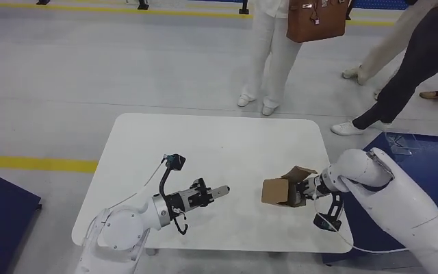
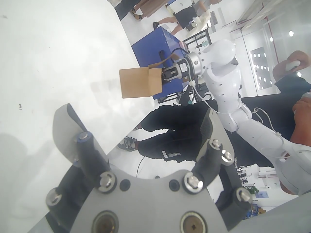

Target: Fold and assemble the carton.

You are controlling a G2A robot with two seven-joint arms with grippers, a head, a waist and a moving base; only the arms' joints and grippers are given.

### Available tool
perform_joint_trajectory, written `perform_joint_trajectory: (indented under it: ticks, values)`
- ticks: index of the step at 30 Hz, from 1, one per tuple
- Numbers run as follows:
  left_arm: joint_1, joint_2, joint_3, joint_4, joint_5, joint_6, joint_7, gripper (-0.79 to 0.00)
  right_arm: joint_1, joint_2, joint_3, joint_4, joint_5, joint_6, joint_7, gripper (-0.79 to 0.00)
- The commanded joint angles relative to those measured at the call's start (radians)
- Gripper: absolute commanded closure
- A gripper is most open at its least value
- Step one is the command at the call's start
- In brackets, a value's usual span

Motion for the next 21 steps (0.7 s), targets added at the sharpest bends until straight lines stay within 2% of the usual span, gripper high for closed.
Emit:
perform_joint_trajectory:
  ticks: [1, 8, 9, 10, 13, 15, 17, 19, 21]
  values:
    - [0.000, 0.000, 0.000, 0.000, 0.000, 0.000, 0.000, -0.785, 0.058, -0.025, -0.079, 0.052, 0.011, -0.005, 0.005, 0.000]
    - [0.000, 0.000, 0.000, 0.000, 0.000, 0.000, 0.000, -0.785, 0.182, -0.101, -0.236, 0.167, 0.035, -0.001, 0.002, -0.003]
    - [0.000, 0.000, 0.000, 0.000, 0.000, 0.000, 0.000, -0.785, 0.192, -0.110, -0.246, 0.180, 0.035, 0.001, -0.001, -0.012]
    - [0.000, 0.000, 0.000, 0.000, 0.000, 0.000, 0.000, -0.785, 0.199, -0.119, -0.252, 0.189, 0.035, 0.009, -0.008, -0.074]
    - [0.000, 0.000, 0.000, 0.000, 0.000, 0.000, 0.000, -0.785, 0.207, -0.143, -0.238, 0.215, 0.035, 0.029, -0.028, -0.120]
    - [0.000, 0.000, 0.000, 0.000, 0.000, 0.000, 0.000, -0.785, 0.203, -0.155, -0.218, 0.228, 0.035, 0.045, -0.045, -0.120]
    - [0.000, 0.000, 0.000, 0.000, 0.000, 0.000, 0.000, -0.785, 0.192, -0.164, -0.188, 0.235, 0.035, 0.062, -0.062, -0.182]
    - [0.000, 0.000, 0.000, 0.000, 0.000, 0.000, 0.000, -0.785, 0.178, -0.169, -0.153, 0.240, 0.035, 0.078, -0.077, -0.166]
    - [0.000, 0.000, 0.000, 0.000, 0.000, 0.000, 0.000, -0.785, 0.159, -0.173, -0.101, 0.231, 0.035, 0.110, -0.096, -0.197]
